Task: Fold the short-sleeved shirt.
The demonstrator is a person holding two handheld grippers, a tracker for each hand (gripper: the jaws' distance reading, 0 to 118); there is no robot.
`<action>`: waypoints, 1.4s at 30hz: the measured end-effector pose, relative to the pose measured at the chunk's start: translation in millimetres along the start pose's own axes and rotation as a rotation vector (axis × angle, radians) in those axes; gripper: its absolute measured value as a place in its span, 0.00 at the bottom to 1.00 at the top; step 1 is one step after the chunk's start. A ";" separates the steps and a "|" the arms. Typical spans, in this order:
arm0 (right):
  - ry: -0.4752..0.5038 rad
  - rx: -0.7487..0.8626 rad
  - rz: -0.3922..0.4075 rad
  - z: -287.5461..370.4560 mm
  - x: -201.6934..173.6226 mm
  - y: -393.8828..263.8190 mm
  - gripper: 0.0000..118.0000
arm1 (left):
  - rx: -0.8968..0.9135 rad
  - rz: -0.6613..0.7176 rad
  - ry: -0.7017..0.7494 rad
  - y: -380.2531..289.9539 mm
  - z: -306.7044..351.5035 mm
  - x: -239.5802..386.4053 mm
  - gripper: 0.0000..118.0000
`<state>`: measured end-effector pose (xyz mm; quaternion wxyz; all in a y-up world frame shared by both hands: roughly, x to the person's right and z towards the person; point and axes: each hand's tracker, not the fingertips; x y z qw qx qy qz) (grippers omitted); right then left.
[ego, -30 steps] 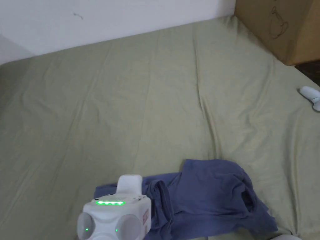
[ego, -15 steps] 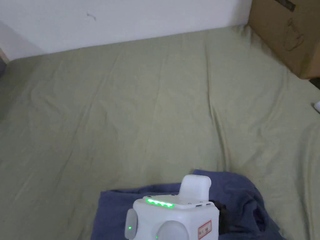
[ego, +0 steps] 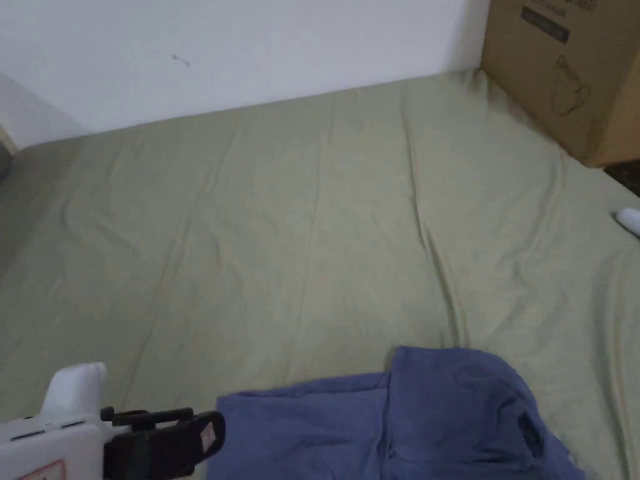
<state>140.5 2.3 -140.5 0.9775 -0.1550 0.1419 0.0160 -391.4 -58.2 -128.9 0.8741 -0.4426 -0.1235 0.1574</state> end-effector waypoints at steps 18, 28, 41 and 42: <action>0.040 -0.063 0.057 -27.6 -33.9 6.9 0.00 | -0.206 0.369 -0.432 -16.3 -137.8 -136.3 1.00; 0.069 -0.077 0.077 -38.3 -33.3 4.3 0.00 | -0.219 0.474 -0.400 -29.5 -141.1 -102.0 0.12; 0.095 -0.005 -0.033 -28.3 5.7 1.7 0.00 | -0.132 0.501 0.196 22.4 -22.0 -67.4 0.12; 0.094 -0.001 -0.047 -27.6 10.7 -0.4 0.00 | -0.135 0.474 0.258 30.7 -16.3 -52.8 0.12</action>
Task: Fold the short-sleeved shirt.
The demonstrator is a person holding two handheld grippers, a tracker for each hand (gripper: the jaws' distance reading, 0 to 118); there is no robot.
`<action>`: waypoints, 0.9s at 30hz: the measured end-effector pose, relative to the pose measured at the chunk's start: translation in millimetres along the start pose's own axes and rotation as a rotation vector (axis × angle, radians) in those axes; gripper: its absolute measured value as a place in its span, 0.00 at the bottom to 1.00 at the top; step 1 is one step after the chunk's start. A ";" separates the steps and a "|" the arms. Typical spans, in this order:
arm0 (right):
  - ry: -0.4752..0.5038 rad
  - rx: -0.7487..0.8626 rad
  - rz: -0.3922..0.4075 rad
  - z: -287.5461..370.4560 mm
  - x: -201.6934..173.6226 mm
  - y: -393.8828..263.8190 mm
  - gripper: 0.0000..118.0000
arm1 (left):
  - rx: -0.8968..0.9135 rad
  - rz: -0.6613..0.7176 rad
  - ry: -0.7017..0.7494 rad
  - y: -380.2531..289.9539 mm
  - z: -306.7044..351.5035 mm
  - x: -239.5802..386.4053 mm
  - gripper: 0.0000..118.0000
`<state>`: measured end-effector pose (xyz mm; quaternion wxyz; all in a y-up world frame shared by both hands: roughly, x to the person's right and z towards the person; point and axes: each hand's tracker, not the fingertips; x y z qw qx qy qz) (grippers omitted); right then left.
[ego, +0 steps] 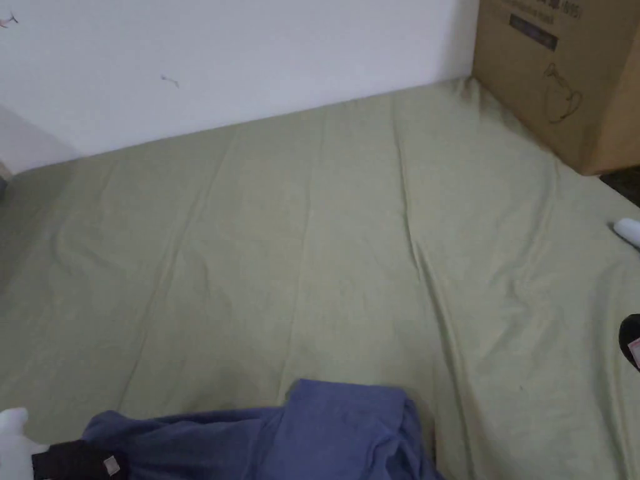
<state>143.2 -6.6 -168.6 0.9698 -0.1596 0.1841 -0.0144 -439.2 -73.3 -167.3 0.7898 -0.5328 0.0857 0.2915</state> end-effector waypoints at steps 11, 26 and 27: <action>-0.070 0.019 -0.100 38.3 53.1 -22.7 0.00 | -0.146 -0.451 -0.106 -27.6 -81.3 225.6 0.12; -0.176 -0.007 -0.100 66.0 76.8 -34.5 0.00 | 0.017 -0.451 -0.271 -70.3 -41.4 222.7 0.92; -0.175 -0.005 -0.097 65.5 73.3 -34.0 0.00 | 0.089 -0.420 -0.276 -75.5 -25.5 212.9 0.85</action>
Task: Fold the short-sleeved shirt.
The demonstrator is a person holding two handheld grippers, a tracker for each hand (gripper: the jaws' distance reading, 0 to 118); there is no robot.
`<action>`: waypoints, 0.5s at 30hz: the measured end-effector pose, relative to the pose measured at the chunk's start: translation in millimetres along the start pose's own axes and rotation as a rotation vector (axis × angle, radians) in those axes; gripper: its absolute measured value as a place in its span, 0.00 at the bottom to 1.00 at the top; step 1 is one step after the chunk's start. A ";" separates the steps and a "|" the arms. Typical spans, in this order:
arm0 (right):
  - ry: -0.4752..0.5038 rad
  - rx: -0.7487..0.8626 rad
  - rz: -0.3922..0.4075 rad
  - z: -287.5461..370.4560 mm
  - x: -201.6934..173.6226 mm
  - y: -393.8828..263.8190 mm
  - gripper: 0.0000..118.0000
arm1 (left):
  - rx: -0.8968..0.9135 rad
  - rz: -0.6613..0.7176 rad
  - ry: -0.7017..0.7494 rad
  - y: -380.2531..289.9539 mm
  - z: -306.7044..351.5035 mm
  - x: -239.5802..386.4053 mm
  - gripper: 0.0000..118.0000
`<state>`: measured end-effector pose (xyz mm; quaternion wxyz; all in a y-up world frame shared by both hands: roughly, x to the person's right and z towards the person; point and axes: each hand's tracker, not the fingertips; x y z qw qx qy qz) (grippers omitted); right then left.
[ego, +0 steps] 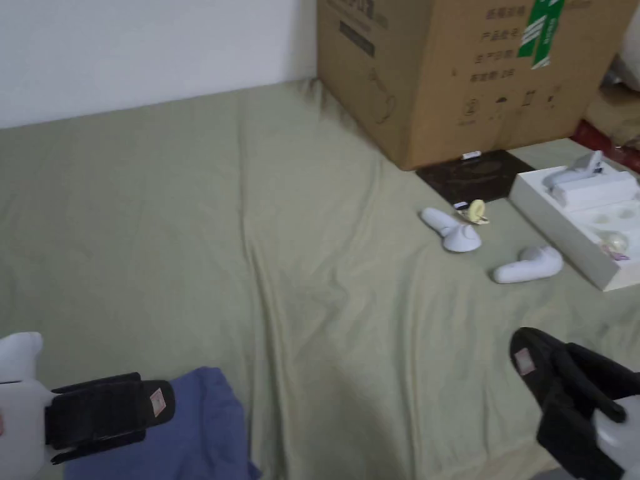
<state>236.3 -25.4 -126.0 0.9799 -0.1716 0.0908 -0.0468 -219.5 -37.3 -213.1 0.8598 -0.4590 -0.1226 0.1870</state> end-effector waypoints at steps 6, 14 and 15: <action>0.013 0.000 0.028 -6.8 -16.3 3.7 0.00 | 0.176 -0.192 0.438 -51.7 -15.3 9.1 0.00; 0.005 -0.015 0.072 -8.9 -26.4 10.9 0.00 | 0.003 -0.365 0.307 -86.7 -154.8 29.1 0.00; 0.000 -0.025 0.078 -10.6 -25.3 11.0 0.00 | 0.013 -0.389 0.311 -84.7 -155.2 42.2 0.00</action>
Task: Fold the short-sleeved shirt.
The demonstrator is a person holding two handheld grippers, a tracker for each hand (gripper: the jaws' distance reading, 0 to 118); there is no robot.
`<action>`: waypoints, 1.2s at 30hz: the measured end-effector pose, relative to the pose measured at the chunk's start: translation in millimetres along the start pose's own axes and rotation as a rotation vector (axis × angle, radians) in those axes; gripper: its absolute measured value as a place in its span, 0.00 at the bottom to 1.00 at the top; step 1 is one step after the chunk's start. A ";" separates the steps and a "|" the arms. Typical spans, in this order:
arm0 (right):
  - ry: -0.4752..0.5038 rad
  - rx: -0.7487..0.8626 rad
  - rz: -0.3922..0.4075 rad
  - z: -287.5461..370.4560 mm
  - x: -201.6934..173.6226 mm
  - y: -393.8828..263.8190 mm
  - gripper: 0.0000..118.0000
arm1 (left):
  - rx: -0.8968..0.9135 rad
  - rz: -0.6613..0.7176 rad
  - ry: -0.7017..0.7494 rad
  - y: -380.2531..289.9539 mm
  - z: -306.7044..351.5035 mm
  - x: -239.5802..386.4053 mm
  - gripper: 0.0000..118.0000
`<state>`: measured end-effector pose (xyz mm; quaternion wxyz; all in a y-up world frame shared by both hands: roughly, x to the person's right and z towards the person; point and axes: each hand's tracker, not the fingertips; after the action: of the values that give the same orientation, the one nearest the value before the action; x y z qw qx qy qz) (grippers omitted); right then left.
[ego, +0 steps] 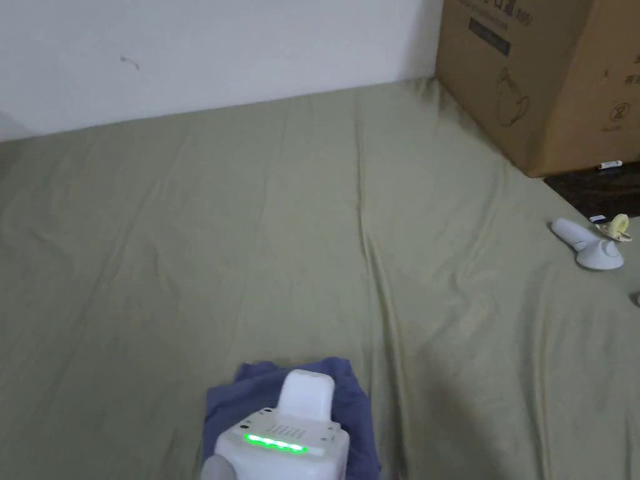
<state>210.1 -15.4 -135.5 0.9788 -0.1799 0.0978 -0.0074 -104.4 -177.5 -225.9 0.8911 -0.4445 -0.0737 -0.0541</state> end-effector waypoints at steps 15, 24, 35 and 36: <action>0.066 -0.023 0.028 -40.3 -27.1 9.1 0.00 | 0.179 -0.072 -0.268 5.3 72.3 32.5 0.00; 0.400 -0.130 0.173 -91.7 -129.0 0.8 0.00 | 0.336 0.087 0.009 -37.7 231.1 -105.0 0.00; 0.405 -0.588 0.294 -215.0 -184.5 -127.2 0.00 | 0.202 0.202 0.007 -54.7 181.9 -184.4 0.00; 0.409 -0.576 0.280 -215.6 -184.0 -129.5 0.00 | 0.193 0.228 -0.062 -53.4 169.4 -190.0 0.00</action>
<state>-9.5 -203.0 -252.5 0.8399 -0.4275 0.3128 0.1186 -314.0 -68.0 -117.4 0.9273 -0.3639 -0.0550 0.0688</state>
